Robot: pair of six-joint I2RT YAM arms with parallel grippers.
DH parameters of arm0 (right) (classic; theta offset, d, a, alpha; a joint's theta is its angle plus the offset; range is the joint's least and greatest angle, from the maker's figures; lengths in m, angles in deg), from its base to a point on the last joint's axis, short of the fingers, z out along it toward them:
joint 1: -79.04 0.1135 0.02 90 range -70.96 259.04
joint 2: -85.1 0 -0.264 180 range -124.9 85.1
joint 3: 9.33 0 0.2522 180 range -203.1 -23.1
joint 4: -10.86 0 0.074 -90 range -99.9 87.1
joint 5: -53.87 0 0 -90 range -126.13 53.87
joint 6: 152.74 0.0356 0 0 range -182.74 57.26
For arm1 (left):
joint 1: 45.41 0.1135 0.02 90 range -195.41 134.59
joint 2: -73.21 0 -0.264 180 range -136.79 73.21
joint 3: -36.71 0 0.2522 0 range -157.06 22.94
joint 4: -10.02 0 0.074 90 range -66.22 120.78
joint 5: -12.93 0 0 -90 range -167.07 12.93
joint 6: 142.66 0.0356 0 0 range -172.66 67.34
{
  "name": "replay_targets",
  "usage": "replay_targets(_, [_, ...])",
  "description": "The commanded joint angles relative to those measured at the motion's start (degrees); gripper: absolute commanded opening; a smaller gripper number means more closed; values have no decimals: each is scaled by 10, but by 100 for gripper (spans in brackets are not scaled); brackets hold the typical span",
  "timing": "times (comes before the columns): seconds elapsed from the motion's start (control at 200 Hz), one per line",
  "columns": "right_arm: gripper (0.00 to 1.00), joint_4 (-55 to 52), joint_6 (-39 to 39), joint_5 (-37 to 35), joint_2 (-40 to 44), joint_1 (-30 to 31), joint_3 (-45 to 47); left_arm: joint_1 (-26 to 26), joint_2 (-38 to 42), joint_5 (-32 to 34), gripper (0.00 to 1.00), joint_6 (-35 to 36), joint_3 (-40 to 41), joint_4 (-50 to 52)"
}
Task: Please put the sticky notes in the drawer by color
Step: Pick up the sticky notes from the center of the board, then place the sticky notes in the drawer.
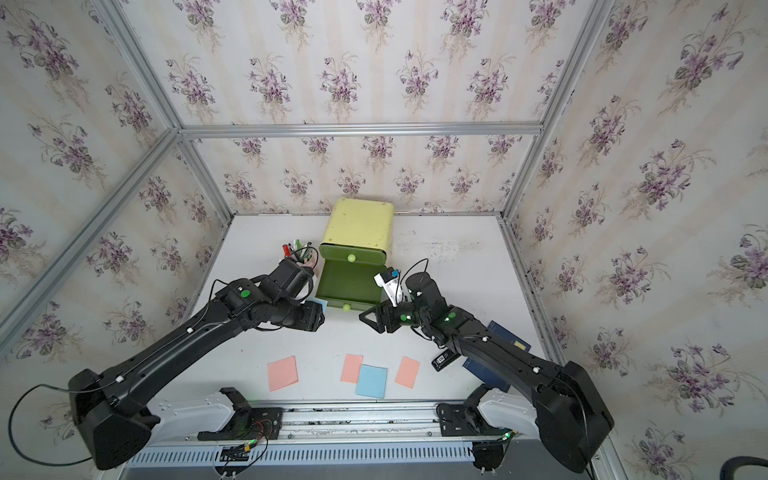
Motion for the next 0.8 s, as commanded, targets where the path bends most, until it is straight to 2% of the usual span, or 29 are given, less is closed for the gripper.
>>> replay_targets(0.0, [67,1,10,-49,15,1,3,7,-40,52,68,30,-44,28])
replay_targets(0.13, [67,-24,-1,-76,35,1,6,21,-74,35,68,49,-78,-4])
replay_targets(0.215, [67,-35,-5,-89,47,1,11,36,-123,8,69,60,-109,-4])
replay_targets(0.38, [68,-40,-7,-101,68,1,23,39,-181,-6,70,67,-154,-4])
replay_targets(0.649, [68,-39,-9,-94,74,0,21,42,-205,28,72,59,-171,-30])
replay_targets(0.794, [68,-39,-12,-98,65,0,22,42,-228,3,72,56,-180,-43])
